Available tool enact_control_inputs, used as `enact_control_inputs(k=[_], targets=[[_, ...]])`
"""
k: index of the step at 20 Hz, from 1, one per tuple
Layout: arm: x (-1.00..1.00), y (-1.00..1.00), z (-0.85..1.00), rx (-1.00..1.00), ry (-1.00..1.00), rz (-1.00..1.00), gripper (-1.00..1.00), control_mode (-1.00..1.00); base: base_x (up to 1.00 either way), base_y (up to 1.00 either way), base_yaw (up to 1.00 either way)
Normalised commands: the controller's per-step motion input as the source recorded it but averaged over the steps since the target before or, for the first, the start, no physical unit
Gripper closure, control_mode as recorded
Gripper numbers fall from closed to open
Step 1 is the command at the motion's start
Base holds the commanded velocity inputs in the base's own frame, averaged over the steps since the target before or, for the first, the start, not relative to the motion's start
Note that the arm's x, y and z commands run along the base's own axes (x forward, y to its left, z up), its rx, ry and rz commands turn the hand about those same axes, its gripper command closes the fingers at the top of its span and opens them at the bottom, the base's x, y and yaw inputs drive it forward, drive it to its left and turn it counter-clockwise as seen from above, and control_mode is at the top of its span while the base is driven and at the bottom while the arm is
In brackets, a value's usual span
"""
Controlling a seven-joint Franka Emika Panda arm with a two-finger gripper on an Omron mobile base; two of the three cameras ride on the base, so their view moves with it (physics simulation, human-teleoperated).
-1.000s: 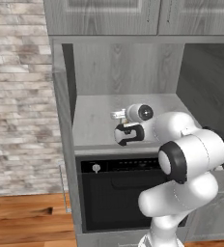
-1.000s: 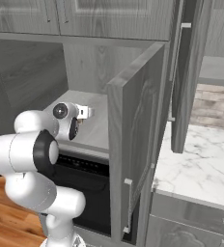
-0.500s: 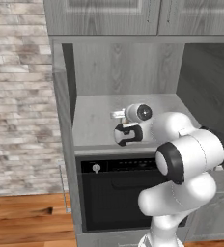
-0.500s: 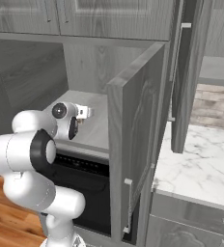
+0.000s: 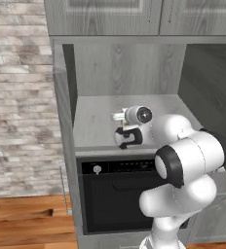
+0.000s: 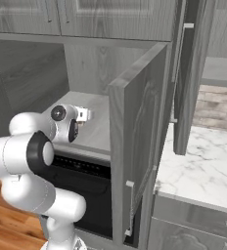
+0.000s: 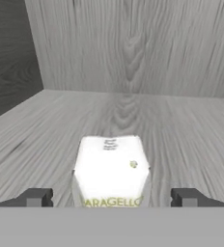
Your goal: Sort all alcoholic drinks to one cabinet, and non-alcoholic drinks to the other.
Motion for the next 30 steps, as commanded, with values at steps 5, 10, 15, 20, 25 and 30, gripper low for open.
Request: enact_control_inputs(k=[5, 10, 15, 20, 25, 30], targets=[[-0.17, 0.00, -0.03, 0.00, 0.00, 0.00, -1.00, -1.00, 0.00, 0.00, 0.00], [-0.25, 0.00, 0.00, 0.00, 0.00, 0.00, -1.00, -1.00, 0.00, 0.00, 0.00], [-0.31, 0.00, 0.00, 0.01, 0.00, 0.00, -1.00, -1.00, 0.00, 0.00, 0.00], [-0.34, -0.07, 0.01, 0.02, 0.01, 0.00, -1.00, -1.00, 0.00, 0.00, 0.00], [-0.30, -0.11, 0.07, 0.02, 0.06, 0.00, -1.00, -1.00, 0.00, 0.00, 0.00], [-0.30, -0.05, 0.10, 0.00, 0.08, 0.00, -1.00, -1.00, 0.00, 0.00, 0.00]])
